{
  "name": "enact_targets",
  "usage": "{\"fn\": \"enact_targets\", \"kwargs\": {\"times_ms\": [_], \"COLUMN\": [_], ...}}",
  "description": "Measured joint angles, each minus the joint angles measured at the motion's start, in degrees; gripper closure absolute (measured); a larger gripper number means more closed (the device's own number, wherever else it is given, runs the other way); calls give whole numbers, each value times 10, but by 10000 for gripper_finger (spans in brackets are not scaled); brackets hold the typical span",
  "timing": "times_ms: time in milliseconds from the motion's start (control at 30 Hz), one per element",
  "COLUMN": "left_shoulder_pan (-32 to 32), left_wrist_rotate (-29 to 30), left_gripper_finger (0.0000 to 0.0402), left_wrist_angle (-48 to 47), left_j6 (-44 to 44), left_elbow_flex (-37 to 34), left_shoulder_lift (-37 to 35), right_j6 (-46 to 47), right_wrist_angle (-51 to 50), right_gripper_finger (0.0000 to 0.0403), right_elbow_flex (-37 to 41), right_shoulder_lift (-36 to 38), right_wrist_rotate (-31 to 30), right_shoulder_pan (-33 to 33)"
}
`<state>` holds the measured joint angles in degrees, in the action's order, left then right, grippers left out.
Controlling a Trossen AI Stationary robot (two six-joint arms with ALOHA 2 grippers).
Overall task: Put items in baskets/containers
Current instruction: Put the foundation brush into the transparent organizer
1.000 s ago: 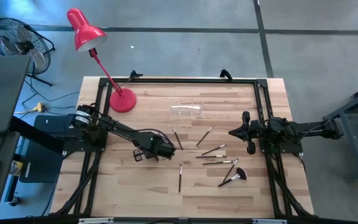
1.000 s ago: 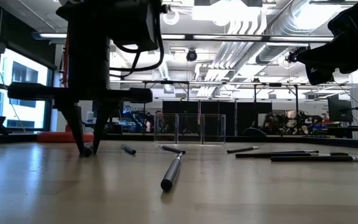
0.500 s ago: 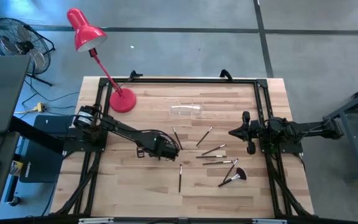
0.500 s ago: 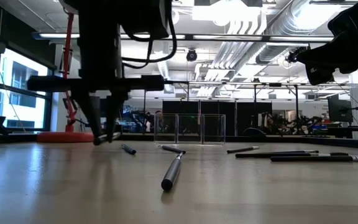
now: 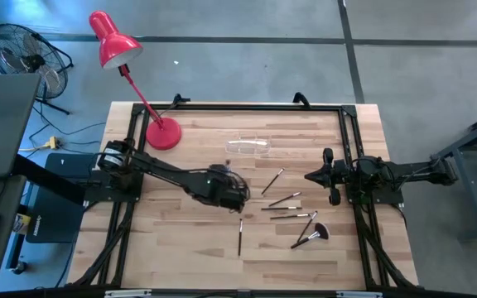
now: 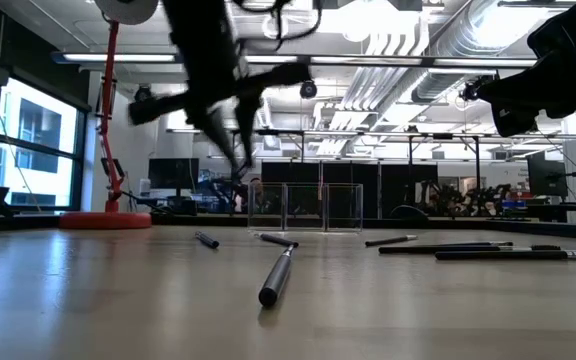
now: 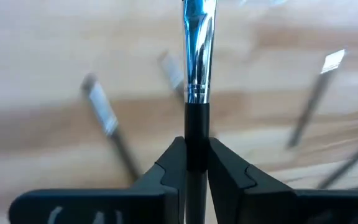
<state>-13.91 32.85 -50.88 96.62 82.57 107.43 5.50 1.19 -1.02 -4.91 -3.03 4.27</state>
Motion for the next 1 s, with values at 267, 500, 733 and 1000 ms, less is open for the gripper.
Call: {"fn": "enact_targets", "kwargs": {"times_ms": [267, 500, 733, 1000], "left_shoulder_pan": [47, 143, 250, 342], "left_wrist_rotate": [79, 14, -130, -307], "left_gripper_finger": [358, 358, 358, 357], "left_wrist_angle": [6, 62, 106, 252], "left_j6": [-272, -534, -743, -852], "left_elbow_flex": [77, 78, 59, -70], "left_shoulder_lift": [-19, -74, -101, -138], "right_j6": [0, 0, 0, 0], "right_wrist_angle": [0, 0, 0, 0], "right_gripper_finger": [402, 402, 402, 402], "right_elbow_flex": [0, 0, 0, 0], "right_shoulder_lift": [0, 0, -1, -3], "right_wrist_rotate": [0, 0, 0, 0], "right_shoulder_pan": [0, 0, 0, 0]}}
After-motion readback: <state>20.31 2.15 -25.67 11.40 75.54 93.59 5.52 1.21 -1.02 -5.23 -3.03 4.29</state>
